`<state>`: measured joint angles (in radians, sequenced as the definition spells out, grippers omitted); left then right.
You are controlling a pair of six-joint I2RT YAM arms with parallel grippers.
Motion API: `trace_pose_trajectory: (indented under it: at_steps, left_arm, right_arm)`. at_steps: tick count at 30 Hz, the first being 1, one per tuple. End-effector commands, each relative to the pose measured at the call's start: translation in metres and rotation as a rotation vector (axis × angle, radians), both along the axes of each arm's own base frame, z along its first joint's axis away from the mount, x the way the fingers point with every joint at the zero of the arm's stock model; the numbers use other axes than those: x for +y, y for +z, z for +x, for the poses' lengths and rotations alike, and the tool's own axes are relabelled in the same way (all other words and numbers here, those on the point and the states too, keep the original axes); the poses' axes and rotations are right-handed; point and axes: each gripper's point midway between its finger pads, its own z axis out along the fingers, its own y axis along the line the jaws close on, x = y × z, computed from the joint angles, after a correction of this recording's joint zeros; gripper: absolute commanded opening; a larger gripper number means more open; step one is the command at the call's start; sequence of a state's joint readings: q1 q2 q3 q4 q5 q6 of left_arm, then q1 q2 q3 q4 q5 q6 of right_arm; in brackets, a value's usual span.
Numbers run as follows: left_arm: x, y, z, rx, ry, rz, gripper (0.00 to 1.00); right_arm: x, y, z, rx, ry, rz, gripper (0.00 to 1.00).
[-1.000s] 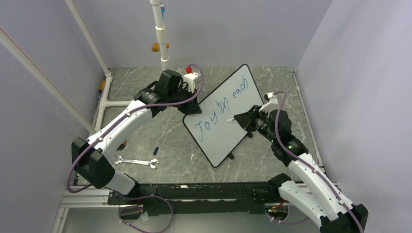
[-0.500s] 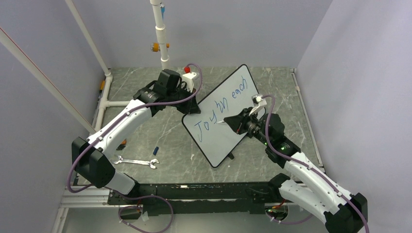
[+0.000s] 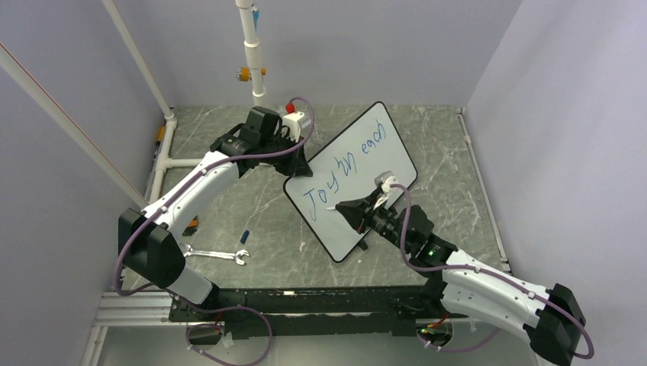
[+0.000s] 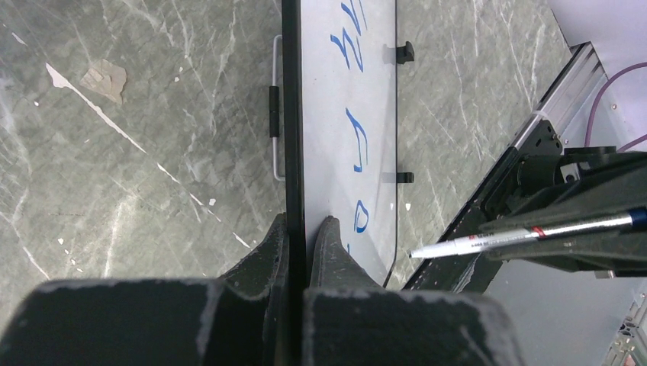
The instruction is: Write a sentence on the whiteboard
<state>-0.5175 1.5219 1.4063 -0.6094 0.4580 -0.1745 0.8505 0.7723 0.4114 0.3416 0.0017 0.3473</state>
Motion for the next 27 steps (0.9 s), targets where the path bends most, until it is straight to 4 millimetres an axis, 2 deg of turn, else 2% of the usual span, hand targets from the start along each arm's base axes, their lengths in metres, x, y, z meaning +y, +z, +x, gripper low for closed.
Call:
trace_pose_trajectory:
  at_steps: [1, 8, 17, 27]
  left_arm:
    - [0.056, -0.033, 0.048, -0.148, 0.124, 0.29, 0.0]
    - [0.065, -0.037, 0.054, -0.141, 0.152, 0.305, 0.0]
    - [0.069, -0.037, 0.057, -0.138, 0.163, 0.305, 0.0]
    - [0.069, -0.038, 0.057, -0.129, 0.161, 0.301, 0.0]
  right_arm:
    - [0.001, 0.035, -0.001, -0.179, -0.033, 0.064, 0.0]
    - [0.017, 0.01, -0.011, -0.177, -0.008, -0.058, 0.0]
    - [-0.005, -0.018, -0.011, -0.167, -0.119, -0.163, 0.0]
    - [-0.008, -0.047, -0.012, -0.121, -0.141, -0.198, 0.0]
